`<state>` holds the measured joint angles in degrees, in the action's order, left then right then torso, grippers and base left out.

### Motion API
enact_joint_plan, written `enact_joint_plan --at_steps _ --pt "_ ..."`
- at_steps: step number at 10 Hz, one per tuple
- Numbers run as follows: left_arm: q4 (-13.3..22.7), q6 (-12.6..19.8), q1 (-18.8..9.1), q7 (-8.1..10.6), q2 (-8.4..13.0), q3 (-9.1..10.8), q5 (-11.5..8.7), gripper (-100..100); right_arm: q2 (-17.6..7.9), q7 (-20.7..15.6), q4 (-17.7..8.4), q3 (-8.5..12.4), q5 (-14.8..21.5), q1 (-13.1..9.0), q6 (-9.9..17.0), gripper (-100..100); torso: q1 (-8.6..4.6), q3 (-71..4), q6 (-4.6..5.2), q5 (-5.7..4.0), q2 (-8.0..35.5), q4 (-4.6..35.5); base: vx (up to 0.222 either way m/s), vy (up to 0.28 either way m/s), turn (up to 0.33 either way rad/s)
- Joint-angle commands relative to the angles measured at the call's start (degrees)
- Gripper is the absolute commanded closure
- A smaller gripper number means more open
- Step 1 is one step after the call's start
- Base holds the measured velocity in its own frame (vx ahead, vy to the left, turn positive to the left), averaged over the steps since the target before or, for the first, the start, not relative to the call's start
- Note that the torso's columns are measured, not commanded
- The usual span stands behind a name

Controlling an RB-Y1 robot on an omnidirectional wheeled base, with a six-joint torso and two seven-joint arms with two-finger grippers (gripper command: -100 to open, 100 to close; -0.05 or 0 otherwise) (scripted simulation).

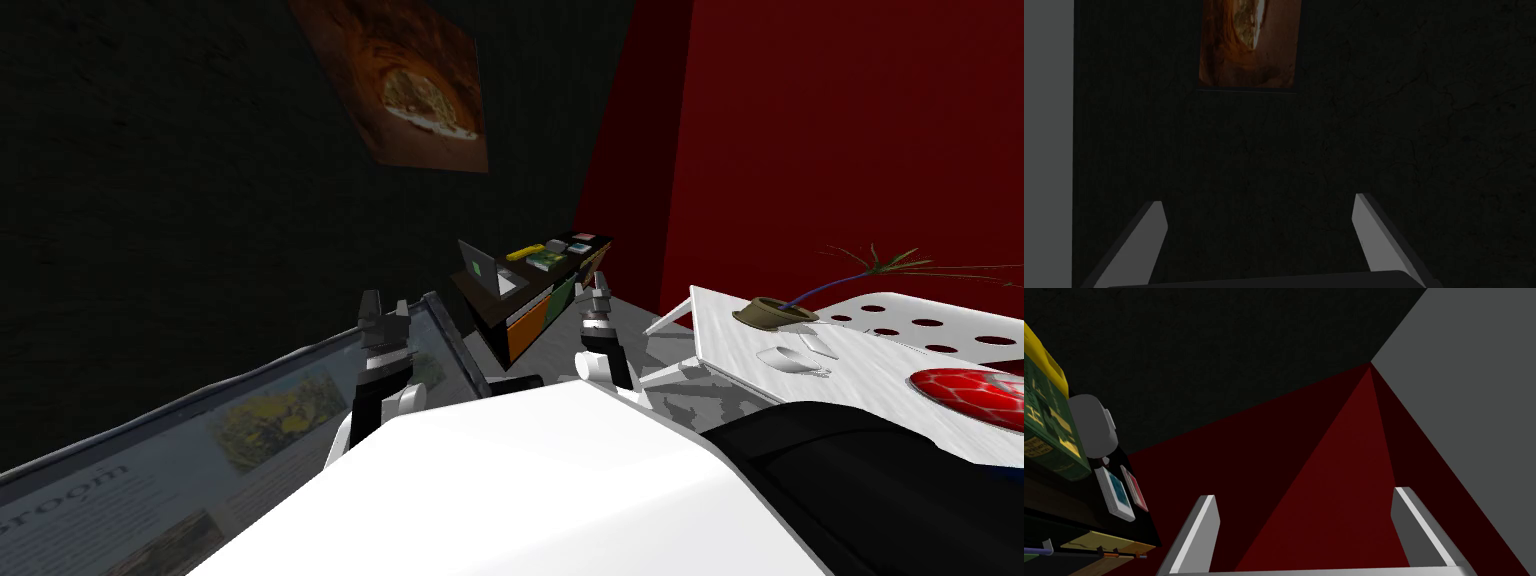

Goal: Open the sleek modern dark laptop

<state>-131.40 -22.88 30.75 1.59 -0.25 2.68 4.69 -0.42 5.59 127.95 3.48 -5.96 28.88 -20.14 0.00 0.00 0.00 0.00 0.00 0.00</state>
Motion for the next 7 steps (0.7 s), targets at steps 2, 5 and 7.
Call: enact_joint_plan --at_steps 2,5,7 --pt "0.0 0.0 0.0 0.0 0.0 0.0 0.0 0 0.0 0.0 0.0 0.0 0.0 0.0 0.0 0 0.0 -12.0 0.0 0.0 6.0 6.0 0.0 0.0 0.0" --pt "0.0 0.0 0.0 0.0 0.0 0.0 0.0 0 0.0 0.0 0.0 0.0 0.0 0.0 0.0 0 0.0 -36.9 0.0 0.0 18.5 18.5 0.0 0.0 0.0" --pt "0.0 0.0 0.0 0.0 0.0 0.0 0.0 0 0.0 0.0 0.0 0.0 0.0 0.0 0.0 0 0.0 -53.8 0.0 0.0 26.9 26.9 0.0 0.0 0.0"
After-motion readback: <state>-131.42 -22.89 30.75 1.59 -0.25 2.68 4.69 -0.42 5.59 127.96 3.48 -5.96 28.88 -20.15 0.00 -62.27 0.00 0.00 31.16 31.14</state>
